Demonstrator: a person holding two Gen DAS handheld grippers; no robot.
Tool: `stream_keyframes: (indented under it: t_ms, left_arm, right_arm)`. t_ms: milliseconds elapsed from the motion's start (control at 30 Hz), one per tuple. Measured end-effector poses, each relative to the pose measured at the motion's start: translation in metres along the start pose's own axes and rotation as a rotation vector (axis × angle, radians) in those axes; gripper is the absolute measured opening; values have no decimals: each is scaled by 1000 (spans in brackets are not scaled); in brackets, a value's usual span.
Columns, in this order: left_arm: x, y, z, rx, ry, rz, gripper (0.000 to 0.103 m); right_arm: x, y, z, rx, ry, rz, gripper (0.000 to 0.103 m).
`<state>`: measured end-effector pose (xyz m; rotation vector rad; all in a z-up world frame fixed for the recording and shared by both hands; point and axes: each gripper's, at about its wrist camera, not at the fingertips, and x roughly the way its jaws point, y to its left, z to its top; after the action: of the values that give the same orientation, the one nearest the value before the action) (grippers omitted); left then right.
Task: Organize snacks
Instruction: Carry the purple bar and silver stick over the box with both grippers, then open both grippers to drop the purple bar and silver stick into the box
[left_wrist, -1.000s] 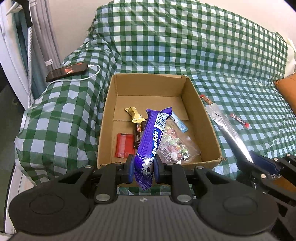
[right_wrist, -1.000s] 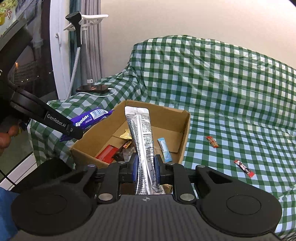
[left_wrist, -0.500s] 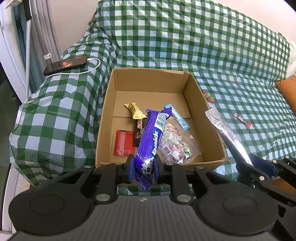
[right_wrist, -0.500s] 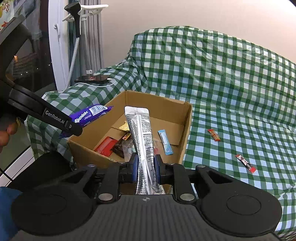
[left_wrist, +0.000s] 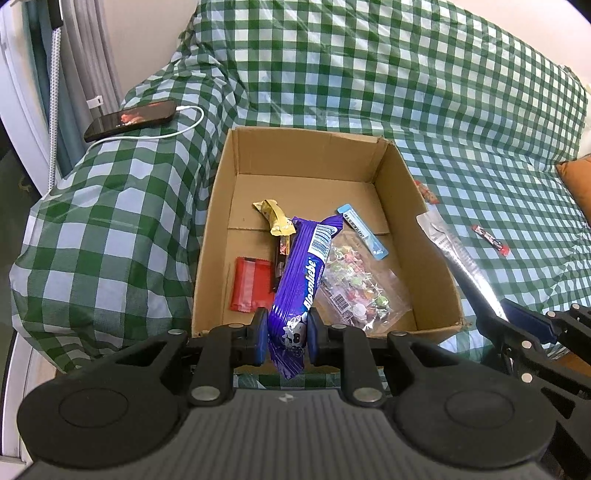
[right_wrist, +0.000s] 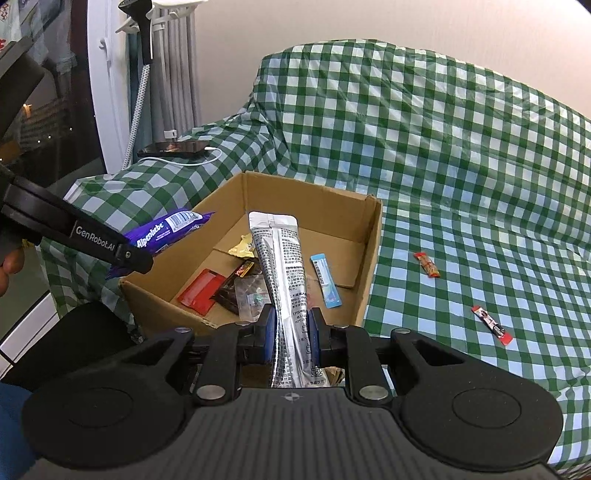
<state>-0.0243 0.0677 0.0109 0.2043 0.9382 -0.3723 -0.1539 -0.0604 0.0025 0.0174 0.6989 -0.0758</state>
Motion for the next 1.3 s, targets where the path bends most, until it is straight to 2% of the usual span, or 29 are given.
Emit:
stream_keyframes:
  t_ms: [267,700,1300]
  left_arm:
    - [11,5,10,-14,7,1,23]
    - [41,12,43,-28,9,10,23]
    - [122,17,94,-57,55,41,23]
  right_arm:
    - [14,-4,6,2,23,2,21]
    - [50,-6,23,18,56,16,21]
    - [137,-24,46,141,146,7,21]
